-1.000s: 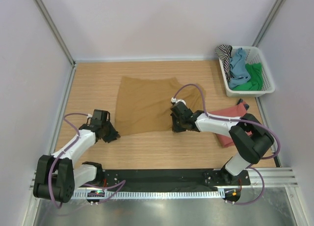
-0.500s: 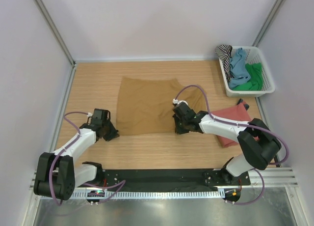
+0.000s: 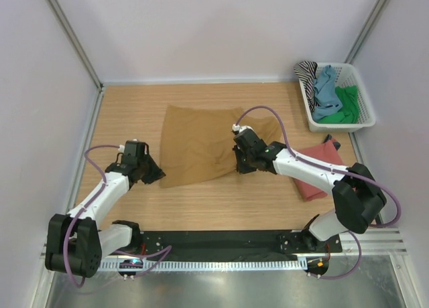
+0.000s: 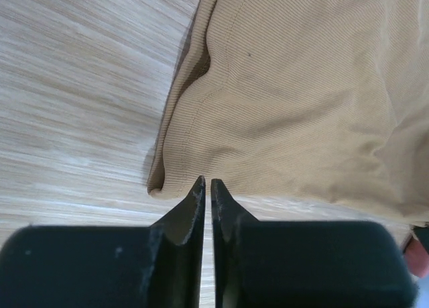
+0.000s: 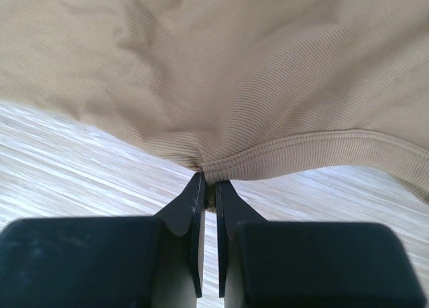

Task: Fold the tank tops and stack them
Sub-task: Fold the tank top

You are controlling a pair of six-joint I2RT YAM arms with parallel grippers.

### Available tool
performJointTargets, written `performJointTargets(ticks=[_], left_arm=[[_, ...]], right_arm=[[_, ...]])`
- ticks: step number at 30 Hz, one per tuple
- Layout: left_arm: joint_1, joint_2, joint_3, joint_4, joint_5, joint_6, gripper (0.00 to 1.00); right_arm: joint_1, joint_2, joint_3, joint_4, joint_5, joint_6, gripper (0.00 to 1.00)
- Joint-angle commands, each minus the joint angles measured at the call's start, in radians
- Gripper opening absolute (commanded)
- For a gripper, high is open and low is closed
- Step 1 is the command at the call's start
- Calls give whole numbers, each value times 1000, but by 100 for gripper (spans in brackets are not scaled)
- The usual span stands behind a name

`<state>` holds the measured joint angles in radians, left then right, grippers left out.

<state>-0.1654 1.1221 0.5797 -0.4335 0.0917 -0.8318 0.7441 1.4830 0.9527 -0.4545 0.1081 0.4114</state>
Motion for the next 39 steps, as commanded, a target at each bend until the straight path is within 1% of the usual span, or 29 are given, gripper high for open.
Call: performJointTargets(ticks=[1,2,4,6,8,13,24,26,27,29,30,33,37,39], left_arm=[[-3,2,35,-13,28,10,20],[-5,-4,35,-14,31,17,23],[-3,-13,23,-30,26,19,27],[-3,-33,-1,-53,0,10,28],[-3,-41,-24,-66,-14,-7,32],[-3,-12,-83,-34,-7,-24,38],[-3,94,-67,64,-21,10,37],[-3,107,-66,64,-33,22,34],[-3,108,-69,65,-35,23,26],[-3,107,-78,71,-33,26,17],[-3,97,-87,76,-33,26,10],[-6,61,-109,88,-18,28,0],[-6,-2,-87,49,-18,25,0],[-6,-30,-44,4,-10,23,0]], right_arm=[[5,20,55,-15,18,-28,4],[5,23,57,-15,18,-28,4],[4,34,55,-9,15,-25,4],[4,42,47,-1,8,-23,4],[3,49,43,5,2,-19,4],[4,54,31,17,-1,-8,4],[5,39,0,34,-10,4,4],[3,34,-5,33,-16,3,4],[3,28,-5,34,-16,3,4],[5,20,-6,30,-19,1,4],[5,17,-6,30,-19,0,4],[5,3,-6,25,-15,-2,4],[5,5,9,14,-12,-5,4],[5,8,23,4,2,-13,3]])
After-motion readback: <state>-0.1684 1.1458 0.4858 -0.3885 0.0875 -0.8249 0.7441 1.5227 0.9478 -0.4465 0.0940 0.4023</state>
